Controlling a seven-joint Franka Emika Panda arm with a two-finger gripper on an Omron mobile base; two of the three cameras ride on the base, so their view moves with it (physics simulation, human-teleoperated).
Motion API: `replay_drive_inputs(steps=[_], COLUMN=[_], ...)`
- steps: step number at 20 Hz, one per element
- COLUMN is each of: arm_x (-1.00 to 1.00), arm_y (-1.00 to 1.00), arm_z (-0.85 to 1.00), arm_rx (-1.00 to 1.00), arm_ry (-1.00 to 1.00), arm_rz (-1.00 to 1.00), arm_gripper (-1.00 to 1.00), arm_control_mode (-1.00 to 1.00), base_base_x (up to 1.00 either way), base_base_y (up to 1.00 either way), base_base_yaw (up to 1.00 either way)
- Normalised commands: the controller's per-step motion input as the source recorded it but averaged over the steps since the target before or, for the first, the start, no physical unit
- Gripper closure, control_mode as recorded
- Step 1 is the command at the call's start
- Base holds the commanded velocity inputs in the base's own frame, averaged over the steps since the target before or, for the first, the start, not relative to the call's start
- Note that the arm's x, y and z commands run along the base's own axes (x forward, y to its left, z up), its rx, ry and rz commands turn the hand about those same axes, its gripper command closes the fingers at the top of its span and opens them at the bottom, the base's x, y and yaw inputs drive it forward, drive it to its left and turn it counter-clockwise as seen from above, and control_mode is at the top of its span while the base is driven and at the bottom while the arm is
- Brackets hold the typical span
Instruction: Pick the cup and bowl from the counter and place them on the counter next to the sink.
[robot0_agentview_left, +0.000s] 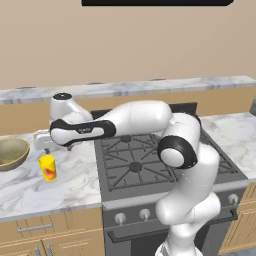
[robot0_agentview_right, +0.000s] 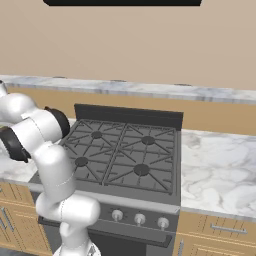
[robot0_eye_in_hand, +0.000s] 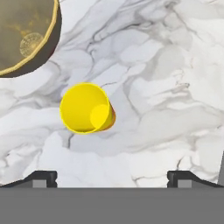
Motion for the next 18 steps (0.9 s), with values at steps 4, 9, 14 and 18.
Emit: replay_drive_inputs(steps=[4, 9, 14, 18], arm_x=[0.01, 0.01, 0.03, 0.12], arm_y=[0.03, 0.0, 0.0, 0.0], arm_z=[-0.29, -0.22, -0.12, -0.07], arm_rx=[0.0, 0.0, 0.0, 0.0], arm_ry=[0.0, 0.0, 0.0, 0.0], arm_rz=[0.0, 0.0, 0.0, 0.0], arm_gripper=[-1.0, -1.0, -1.0, -1.0], arm_control_mode=[-1.0, -1.0, -1.0, -1.0], base_base_x=[0.0, 0.0, 0.0, 0.0], base_base_y=[0.0, 0.0, 0.0, 0.0], base_base_yaw=[0.0, 0.0, 0.0, 0.0])
